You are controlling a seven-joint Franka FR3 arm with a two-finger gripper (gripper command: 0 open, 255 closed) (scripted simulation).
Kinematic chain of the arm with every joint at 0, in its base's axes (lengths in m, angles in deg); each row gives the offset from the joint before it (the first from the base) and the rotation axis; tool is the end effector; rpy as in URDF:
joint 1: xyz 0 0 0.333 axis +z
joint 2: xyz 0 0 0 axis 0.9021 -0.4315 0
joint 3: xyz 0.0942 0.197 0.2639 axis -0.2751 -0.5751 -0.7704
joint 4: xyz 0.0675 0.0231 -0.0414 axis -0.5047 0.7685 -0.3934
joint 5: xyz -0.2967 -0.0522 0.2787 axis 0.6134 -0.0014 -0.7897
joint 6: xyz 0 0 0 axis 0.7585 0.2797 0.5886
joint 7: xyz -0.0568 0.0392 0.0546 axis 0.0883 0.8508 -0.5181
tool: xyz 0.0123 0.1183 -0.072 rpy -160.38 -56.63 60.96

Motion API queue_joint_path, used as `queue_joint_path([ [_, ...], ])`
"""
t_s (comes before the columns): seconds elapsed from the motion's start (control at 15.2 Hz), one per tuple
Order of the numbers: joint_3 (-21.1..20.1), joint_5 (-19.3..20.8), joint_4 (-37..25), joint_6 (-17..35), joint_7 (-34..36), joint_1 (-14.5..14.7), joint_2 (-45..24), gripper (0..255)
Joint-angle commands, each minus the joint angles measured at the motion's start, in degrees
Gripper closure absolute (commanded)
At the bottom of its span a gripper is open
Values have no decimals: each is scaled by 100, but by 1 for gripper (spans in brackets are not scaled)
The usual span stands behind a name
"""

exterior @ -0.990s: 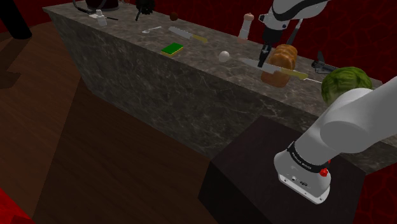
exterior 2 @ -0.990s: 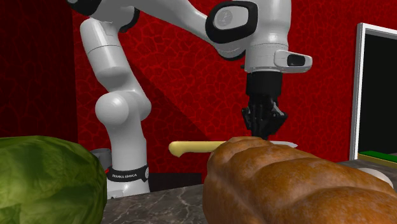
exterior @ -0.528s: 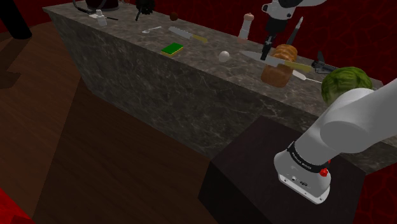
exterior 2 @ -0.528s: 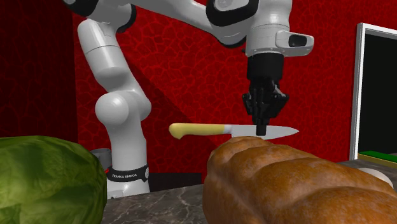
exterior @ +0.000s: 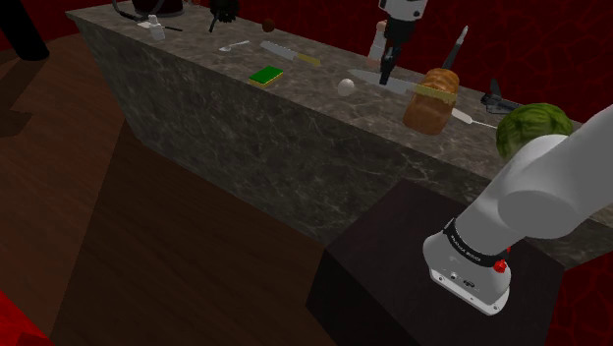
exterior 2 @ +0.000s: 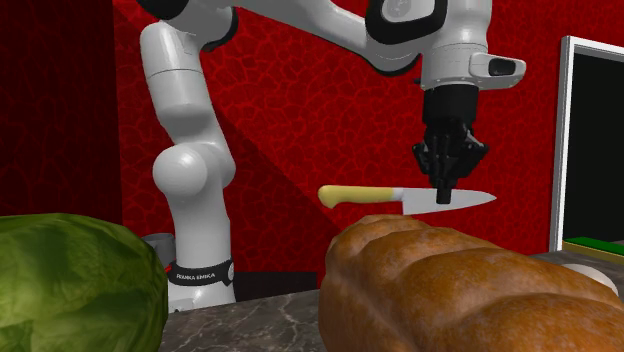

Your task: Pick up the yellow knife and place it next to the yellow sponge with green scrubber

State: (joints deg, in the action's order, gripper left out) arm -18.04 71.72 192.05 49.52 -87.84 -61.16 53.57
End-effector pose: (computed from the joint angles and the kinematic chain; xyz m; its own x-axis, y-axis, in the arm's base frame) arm 0.4579 -0.1523 0.4455 0.9507 0.3071 -0.0439 0.3061 -0.9516 -0.0269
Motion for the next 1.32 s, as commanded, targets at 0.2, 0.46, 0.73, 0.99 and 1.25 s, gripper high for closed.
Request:
queue_joint_path([
  [0.2, -189, -387, -956, -67, 247, 272, -940, 255],
  [0.46, -316, -643, -1812, -213, 406, 410, -1684, 255],
  [0.73, -437, -867, -2808, -453, 562, 495, -2467, 255],
  [0.99, -552, -1064, -3993, -807, 726, 528, -3320, 255],
  [1.25, -676, -1254, -5652, -1384, 929, 494, -4411, 255],
])
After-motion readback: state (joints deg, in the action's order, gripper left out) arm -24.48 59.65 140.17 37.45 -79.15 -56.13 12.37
